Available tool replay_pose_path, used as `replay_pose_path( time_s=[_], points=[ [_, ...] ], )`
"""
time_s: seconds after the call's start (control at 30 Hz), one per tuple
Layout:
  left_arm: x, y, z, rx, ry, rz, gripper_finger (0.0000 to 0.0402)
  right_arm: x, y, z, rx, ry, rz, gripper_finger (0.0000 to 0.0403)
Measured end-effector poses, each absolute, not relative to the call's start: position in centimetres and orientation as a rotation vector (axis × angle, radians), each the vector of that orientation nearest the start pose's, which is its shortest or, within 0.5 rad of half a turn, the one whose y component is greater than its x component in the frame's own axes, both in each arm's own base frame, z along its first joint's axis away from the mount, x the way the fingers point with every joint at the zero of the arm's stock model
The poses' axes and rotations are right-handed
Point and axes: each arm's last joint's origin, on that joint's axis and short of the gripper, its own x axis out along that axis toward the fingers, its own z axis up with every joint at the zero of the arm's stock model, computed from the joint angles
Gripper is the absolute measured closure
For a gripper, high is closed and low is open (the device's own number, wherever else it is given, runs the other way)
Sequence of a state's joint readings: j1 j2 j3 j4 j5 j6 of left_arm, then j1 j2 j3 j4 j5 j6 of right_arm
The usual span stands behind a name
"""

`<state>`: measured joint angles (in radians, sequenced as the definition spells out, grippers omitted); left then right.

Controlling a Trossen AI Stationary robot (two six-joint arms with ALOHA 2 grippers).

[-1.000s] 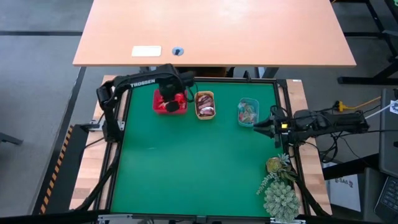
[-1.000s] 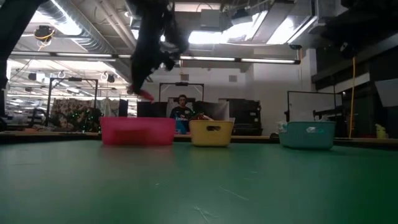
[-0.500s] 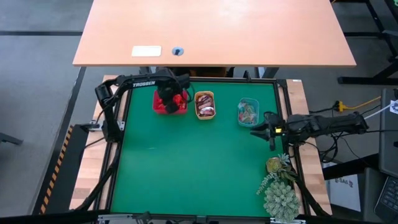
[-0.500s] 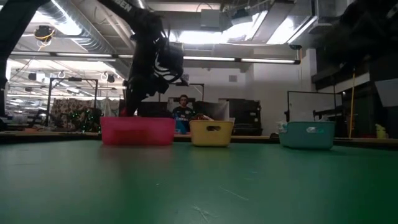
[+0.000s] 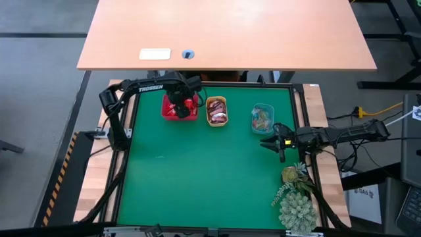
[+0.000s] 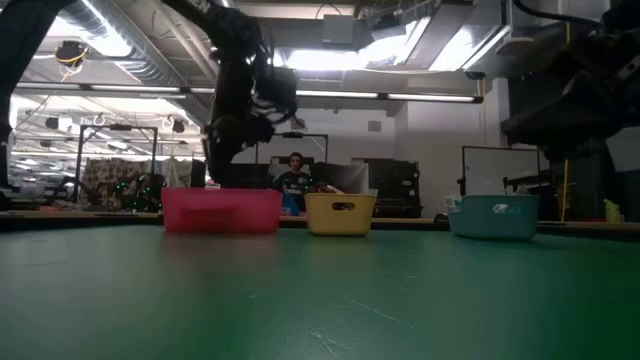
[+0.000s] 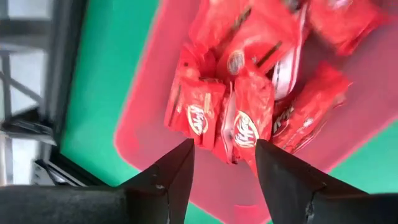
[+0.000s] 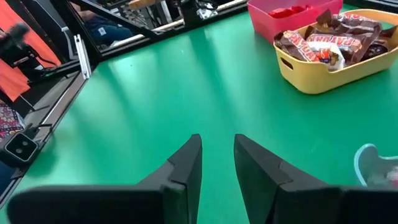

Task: Sort candy
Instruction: Return to Home Position

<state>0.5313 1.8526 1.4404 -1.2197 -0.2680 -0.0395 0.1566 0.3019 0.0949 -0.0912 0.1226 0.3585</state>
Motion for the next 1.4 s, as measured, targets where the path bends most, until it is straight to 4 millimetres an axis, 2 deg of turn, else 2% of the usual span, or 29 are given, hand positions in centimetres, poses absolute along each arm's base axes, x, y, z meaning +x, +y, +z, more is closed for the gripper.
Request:
replay_pose_path(
  time_s=[0.1, 0.23, 0.43, 0.57, 0.67, 0.77, 0.93, 1.17, 1.4],
  points=[
    [28.7, 17.3, 23.9, -0.209, 1.577, 0.63, 0.0238, 11.1, 1.4, 16.0, 0.315, 0.304, -0.018, 0.0308],
    [27.9, 15.8, 27.4, -0.169, 1.46, 0.626, 0.0238, 11.0, 1.5, 15.9, 0.32, 0.322, 0.026, 0.0308],
    [24.5, 12.4, 33.8, -0.09, 1.155, 0.624, 0.0239, 10.5, 1.5, 16.3, 0.303, 0.281, 0.051, 0.0308],
    [21.9, 9.5, 35.2, -0.043, 0.958, 0.591, 0.0239, 9.9, 1.4, 16.5, 0.278, 0.252, 0.058, 0.0308],
    [20.1, 7.4, 34.7, -0.015, 0.81, 0.543, 0.0239, 9.5, 1.3, 16.6, 0.269, 0.23, 0.04, 0.0308],
    [18.8, 5.7, 33.4, -0.024, 0.652, 0.415, 0.0239, 9.1, 1.1, 16.9, 0.244, 0.185, 0.028, 0.0308],
    [17.2, 3.6, 29.6, -0.024, 0.425, 0.154, 0.0239, 8.9, 1.1, 17.1, 0.147, 0.159, 0.026, 0.0308],
    [15.5, 2.5, 24.1, 0.005, 0.165, 0.071, 0.0239, 8.9, 0.9, 17.3, 0.126, 0.146, -0.025, 0.0308],
    [13.8, 2.1, 20.0, 0.017, 0.089, 0.064, 0.0239, 8.9, 0.9, 17.1, 0.144, 0.169, -0.029, 0.0308]
  ],
)
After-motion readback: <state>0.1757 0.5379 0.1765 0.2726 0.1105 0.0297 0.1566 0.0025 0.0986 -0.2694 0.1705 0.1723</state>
